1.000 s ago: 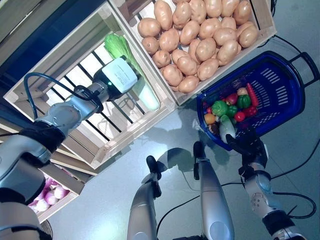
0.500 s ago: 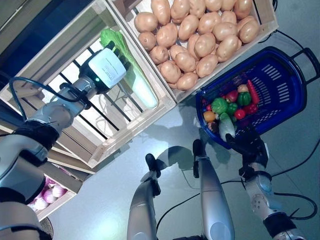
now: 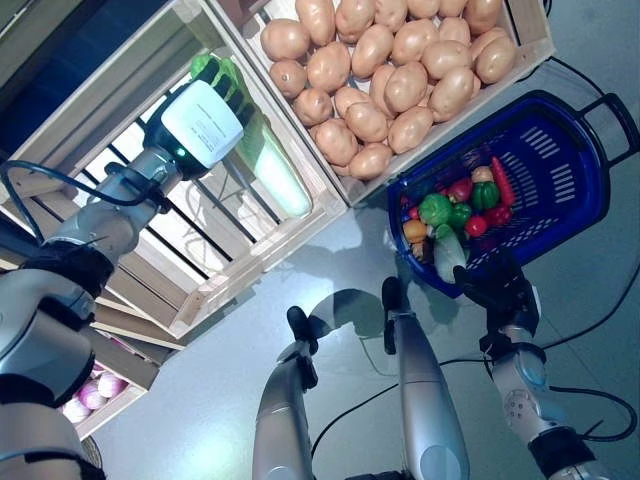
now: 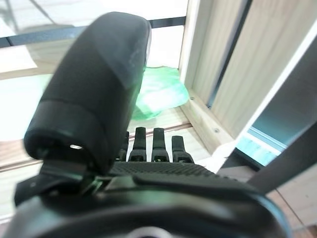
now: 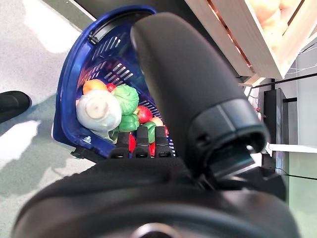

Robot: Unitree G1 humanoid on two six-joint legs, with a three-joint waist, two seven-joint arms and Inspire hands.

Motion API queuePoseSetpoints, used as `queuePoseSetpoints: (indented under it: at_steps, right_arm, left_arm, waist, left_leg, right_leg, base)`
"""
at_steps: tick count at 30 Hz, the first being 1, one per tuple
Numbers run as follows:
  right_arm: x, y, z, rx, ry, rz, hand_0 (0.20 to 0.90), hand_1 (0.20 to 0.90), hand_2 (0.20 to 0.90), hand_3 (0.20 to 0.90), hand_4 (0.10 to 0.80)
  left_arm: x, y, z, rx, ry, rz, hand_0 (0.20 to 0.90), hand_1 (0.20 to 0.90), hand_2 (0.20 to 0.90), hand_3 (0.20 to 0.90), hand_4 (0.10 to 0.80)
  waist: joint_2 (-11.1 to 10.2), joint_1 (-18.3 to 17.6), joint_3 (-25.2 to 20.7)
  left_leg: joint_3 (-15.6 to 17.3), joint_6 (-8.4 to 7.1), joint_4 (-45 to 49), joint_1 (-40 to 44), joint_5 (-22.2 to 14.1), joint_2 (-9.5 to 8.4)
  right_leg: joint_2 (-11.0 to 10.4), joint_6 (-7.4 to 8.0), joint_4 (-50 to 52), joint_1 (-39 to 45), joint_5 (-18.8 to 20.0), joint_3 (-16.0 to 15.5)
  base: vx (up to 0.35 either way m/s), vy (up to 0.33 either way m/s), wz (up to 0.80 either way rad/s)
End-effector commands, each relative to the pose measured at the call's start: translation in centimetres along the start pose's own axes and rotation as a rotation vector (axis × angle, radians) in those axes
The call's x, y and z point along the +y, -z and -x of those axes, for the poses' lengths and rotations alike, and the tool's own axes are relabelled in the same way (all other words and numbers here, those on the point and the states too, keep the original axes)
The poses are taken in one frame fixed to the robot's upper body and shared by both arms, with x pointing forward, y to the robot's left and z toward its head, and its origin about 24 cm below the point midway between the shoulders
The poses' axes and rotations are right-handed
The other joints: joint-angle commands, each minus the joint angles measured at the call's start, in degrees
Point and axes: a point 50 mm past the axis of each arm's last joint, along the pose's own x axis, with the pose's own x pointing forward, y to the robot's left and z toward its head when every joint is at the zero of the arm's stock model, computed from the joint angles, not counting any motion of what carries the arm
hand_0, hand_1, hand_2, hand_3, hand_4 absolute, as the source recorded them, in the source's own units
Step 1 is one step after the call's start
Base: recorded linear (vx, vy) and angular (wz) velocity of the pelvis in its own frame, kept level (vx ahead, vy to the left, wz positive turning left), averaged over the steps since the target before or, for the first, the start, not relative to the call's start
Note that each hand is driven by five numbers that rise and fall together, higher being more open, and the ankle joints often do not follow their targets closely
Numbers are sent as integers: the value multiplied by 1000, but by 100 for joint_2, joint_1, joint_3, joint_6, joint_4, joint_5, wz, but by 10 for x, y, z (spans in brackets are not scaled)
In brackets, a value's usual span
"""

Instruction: Put vegetables into the basket

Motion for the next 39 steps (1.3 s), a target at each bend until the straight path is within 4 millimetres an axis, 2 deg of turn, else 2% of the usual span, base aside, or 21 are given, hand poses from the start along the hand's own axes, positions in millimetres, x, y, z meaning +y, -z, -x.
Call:
queuePoseSetpoints:
  at_steps: [1, 9, 20, 24, 29, 39]
  right_arm:
    - [1, -31, 3, -170, -22, -7, 900, 900, 900, 900, 800]
    - [2, -38, 3, -186, -16, -32, 900, 900, 900, 900, 800]
    - [2, -45, 6, -213, -14, -43, 900, 900, 900, 900, 800]
    - [1, -51, 6, -234, -12, -40, 900, 900, 900, 900, 800]
    - [1, -52, 8, -247, 2, -55, 900, 900, 900, 900, 800]
    - [7, -61, 8, -265, -4, -59, 900, 900, 900, 900, 800]
  left_arm:
    - [18, 79, 5, 305, -72, -103, 900, 900, 900, 900, 800]
    - [18, 80, 0, 272, -23, -126, 900, 900, 900, 900, 800]
    - [17, 80, 0, 280, 13, -154, 900, 900, 900, 900, 800]
    - [18, 86, 4, 355, -30, -147, 900, 900, 900, 900, 800]
    - [18, 93, 14, 505, -165, -51, 900, 900, 900, 900, 800]
    - [18, 86, 14, 539, -230, 10, 900, 900, 900, 900, 800]
  waist:
    - [-269, -134, 1]
    - [-383, -167, 1]
    - [-430, -199, 1]
    - [-460, -206, 1]
    - [-563, -132, 1]
    - [-639, -77, 1]
  left_leg:
    - [13, 93, 743, -573, -300, 61]
    - [-35, 131, 881, -726, -370, 77]
    - [-63, 173, 982, -947, -442, 56]
    - [-85, 189, 1056, -1070, -474, 59]
    - [-180, 231, 1161, -1262, -519, 52]
    - [-270, 233, 1141, -1441, -495, 1]
  right_leg:
    - [-13, 121, -243, 436, -124, -114]
    - [11, 151, -175, 308, -81, -103]
    - [17, 184, -133, 83, -28, -44]
    - [23, 185, -108, -38, -13, -15]
    - [61, 176, -17, -204, 2, -6]
    - [123, 206, -9, -395, 54, -30]
  base:
    - [0, 0, 0]
    - [8, 8, 1]
    - [1, 3, 0]
    - [-3, 44, -2]
    - [-4, -1, -1]
    - [-34, -5, 2]
